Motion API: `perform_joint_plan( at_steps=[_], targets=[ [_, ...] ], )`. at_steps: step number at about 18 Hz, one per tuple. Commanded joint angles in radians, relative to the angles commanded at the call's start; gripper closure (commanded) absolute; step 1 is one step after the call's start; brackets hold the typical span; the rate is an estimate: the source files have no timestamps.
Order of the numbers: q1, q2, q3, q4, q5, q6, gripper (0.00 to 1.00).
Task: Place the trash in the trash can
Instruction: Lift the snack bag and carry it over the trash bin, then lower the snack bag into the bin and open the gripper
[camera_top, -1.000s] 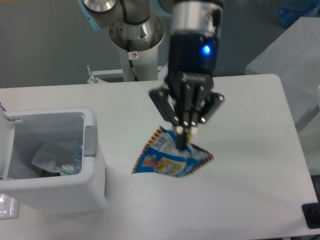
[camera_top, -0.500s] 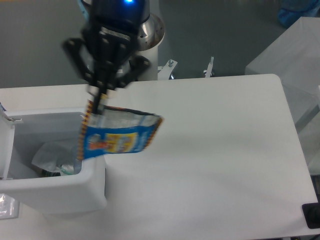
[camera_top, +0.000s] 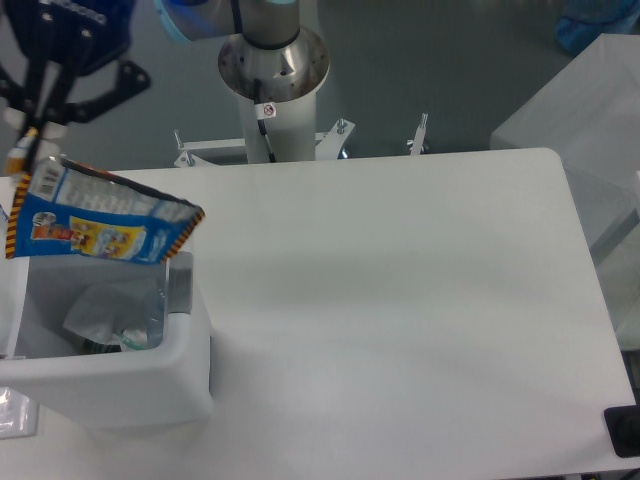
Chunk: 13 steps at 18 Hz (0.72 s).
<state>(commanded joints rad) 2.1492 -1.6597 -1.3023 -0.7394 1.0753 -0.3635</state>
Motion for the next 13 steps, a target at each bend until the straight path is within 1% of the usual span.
perform_joint_plan(
  at_steps=[3,9,12,13],
  targets=[
    [-0.008,-0.014,-0.005,0.002,0.000,-0.003,0.96],
    [-0.020,-0.018,-0.086,0.002,0.011,-0.003,0.96],
    [-0.019,-0.031,-0.104,0.002,0.012,0.000,0.95],
    [-0.019,-0.043,-0.106,0.002,0.020,0.000,0.93]
  ],
)
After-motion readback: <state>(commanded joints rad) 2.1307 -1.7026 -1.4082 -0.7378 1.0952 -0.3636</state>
